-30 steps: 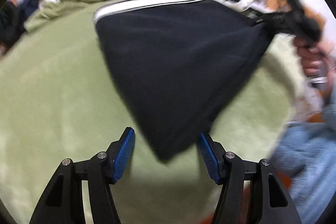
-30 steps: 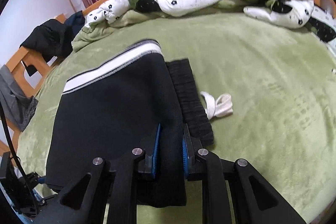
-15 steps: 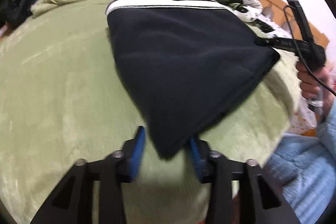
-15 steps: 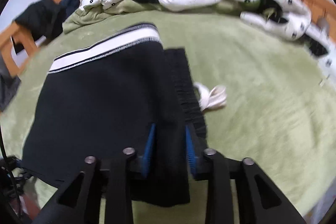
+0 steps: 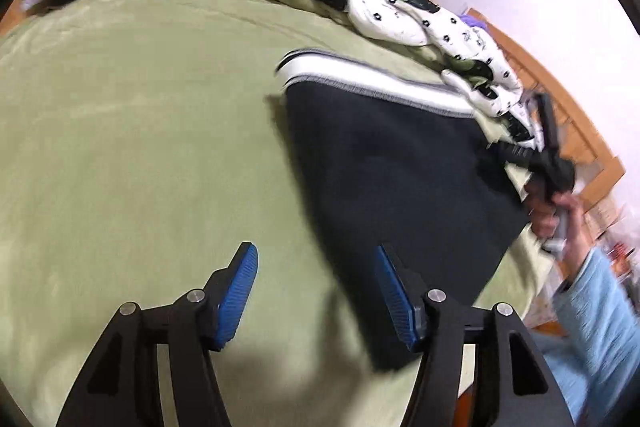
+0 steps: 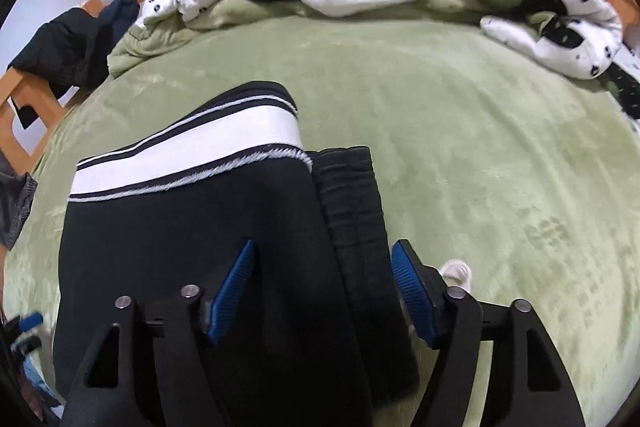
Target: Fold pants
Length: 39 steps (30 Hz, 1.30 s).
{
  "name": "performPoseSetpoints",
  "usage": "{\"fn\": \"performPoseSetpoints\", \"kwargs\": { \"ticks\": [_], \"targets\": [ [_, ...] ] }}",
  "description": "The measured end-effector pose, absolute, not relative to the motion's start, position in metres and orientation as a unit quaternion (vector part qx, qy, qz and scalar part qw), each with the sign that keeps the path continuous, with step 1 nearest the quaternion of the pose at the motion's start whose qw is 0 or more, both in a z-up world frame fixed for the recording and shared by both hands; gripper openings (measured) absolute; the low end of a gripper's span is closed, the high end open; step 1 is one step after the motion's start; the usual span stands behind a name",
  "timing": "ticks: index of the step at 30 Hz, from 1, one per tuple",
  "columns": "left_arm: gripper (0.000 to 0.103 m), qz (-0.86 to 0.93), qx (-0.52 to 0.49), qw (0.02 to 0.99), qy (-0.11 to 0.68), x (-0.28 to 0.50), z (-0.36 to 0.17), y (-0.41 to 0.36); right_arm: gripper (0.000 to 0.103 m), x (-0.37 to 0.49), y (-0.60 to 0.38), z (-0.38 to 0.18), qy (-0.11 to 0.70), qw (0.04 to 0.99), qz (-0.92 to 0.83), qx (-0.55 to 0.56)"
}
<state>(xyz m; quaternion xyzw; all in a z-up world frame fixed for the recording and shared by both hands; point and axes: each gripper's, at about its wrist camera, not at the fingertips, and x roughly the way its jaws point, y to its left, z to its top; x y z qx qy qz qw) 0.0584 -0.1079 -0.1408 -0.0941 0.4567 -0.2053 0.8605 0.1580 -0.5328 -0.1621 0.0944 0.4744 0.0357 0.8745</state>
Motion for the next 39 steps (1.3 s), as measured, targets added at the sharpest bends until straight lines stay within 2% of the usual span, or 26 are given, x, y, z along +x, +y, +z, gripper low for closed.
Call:
{"fn": "performPoseSetpoints", "kwargs": {
  "ticks": [4, 10, 13, 14, 15, 17, 18, 20, 24, 30, 34, 37, 38, 39],
  "targets": [
    [0.059, -0.224, -0.093, 0.833, 0.498, 0.103, -0.168, -0.137, 0.069, 0.157, -0.534, -0.175, 0.468, 0.876, 0.054, 0.105],
    [0.059, -0.251, -0.216, 0.801, 0.498, 0.137, -0.198, -0.148, 0.069, 0.160, -0.542, -0.179, 0.485, 0.858, 0.080, 0.149],
    [0.044, -0.237, -0.229, 0.795, 0.510, 0.145, -0.199, -0.156, 0.063, 0.158, -0.554, -0.180, 0.482, 0.848, 0.104, 0.193],
    [0.031, -0.237, -0.227, 0.798, 0.505, 0.144, -0.196, -0.158, 0.061, 0.155, -0.557, -0.178, 0.478, 0.846, 0.105, 0.210],
    [0.023, -0.232, -0.223, 0.809, 0.493, 0.139, -0.190, -0.158, 0.058, 0.152, -0.557, -0.174, 0.474, 0.849, 0.103, 0.210],
    [0.016, -0.237, -0.214, 0.822, 0.472, 0.133, -0.176, -0.154, 0.045, 0.141, -0.548, -0.153, 0.450, 0.869, 0.091, 0.185],
    [0.014, -0.241, -0.214, 0.823, 0.468, 0.133, -0.171, -0.151, 0.028, 0.135, -0.545, -0.144, 0.436, 0.874, 0.096, 0.191],
    [0.013, -0.251, -0.218, 0.825, 0.457, 0.132, -0.159, -0.142, 0.023, 0.121, -0.532, -0.120, 0.402, 0.884, 0.109, 0.210],
    [0.012, -0.240, -0.193, 0.846, 0.436, 0.131, -0.128, -0.115, 0.020, 0.117, -0.480, -0.094, 0.390, 0.898, 0.095, 0.181],
    [0.012, -0.167, -0.179, 0.870, 0.428, 0.145, -0.072, -0.008, 0.017, 0.141, -0.393, -0.089, 0.404, 0.875, 0.165, 0.209],
    [0.013, -0.125, -0.122, 0.871, 0.458, 0.151, -0.079, 0.036, 0.015, 0.150, -0.334, -0.099, 0.426, 0.863, 0.196, 0.188],
    [0.026, -0.109, -0.128, 0.845, 0.508, 0.160, -0.127, 0.054, 0.019, 0.149, -0.308, -0.116, 0.420, 0.886, 0.162, 0.108],
    [0.036, -0.100, -0.138, 0.836, 0.521, 0.160, -0.141, 0.059, 0.022, 0.152, -0.308, -0.124, 0.427, 0.888, 0.145, 0.092],
    [0.047, -0.095, -0.153, 0.831, 0.527, 0.159, -0.154, 0.064, 0.030, 0.155, -0.311, -0.135, 0.445, 0.880, 0.134, 0.091]
  ]
}}
